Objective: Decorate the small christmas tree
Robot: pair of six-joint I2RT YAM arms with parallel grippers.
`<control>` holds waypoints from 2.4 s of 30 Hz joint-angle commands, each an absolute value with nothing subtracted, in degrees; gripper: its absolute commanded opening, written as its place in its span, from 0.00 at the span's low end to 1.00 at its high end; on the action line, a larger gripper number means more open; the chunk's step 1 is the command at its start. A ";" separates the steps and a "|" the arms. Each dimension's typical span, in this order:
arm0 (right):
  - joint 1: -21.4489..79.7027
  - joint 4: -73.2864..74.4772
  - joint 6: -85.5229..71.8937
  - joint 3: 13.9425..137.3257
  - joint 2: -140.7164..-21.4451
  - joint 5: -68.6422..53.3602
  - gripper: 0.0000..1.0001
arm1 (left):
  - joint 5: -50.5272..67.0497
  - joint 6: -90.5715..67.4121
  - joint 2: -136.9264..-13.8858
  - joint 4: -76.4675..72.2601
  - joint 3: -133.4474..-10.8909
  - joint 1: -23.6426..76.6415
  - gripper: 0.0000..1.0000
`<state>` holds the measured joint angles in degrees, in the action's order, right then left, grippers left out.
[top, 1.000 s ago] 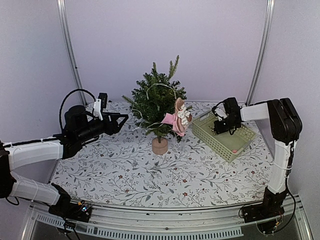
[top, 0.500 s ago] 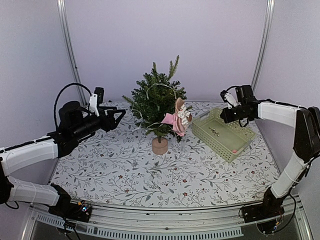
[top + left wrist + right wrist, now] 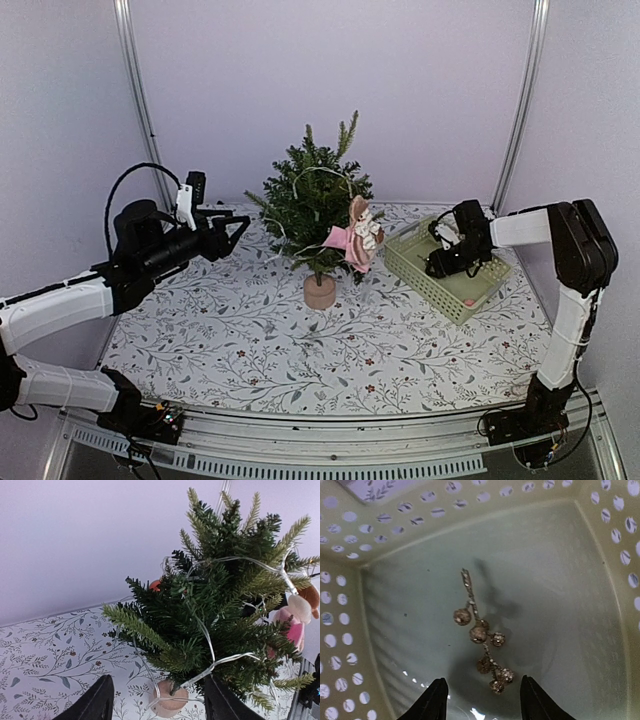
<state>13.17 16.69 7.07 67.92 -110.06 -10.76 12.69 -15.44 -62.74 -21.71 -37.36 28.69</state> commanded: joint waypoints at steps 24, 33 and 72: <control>12.40 14.36 7.17 68.47 -112.42 -10.02 0.00 | 13.56 -15.13 -61.51 -22.50 -38.32 28.34 0.63; 12.71 16.76 5.92 67.10 -98.08 -11.16 0.00 | 14.28 -12.42 -59.20 -21.47 -38.84 28.48 0.63; 57.21 43.06 9.17 69.40 -67.39 -28.08 0.00 | -14.91 40.76 -76.87 13.24 -69.40 83.16 0.46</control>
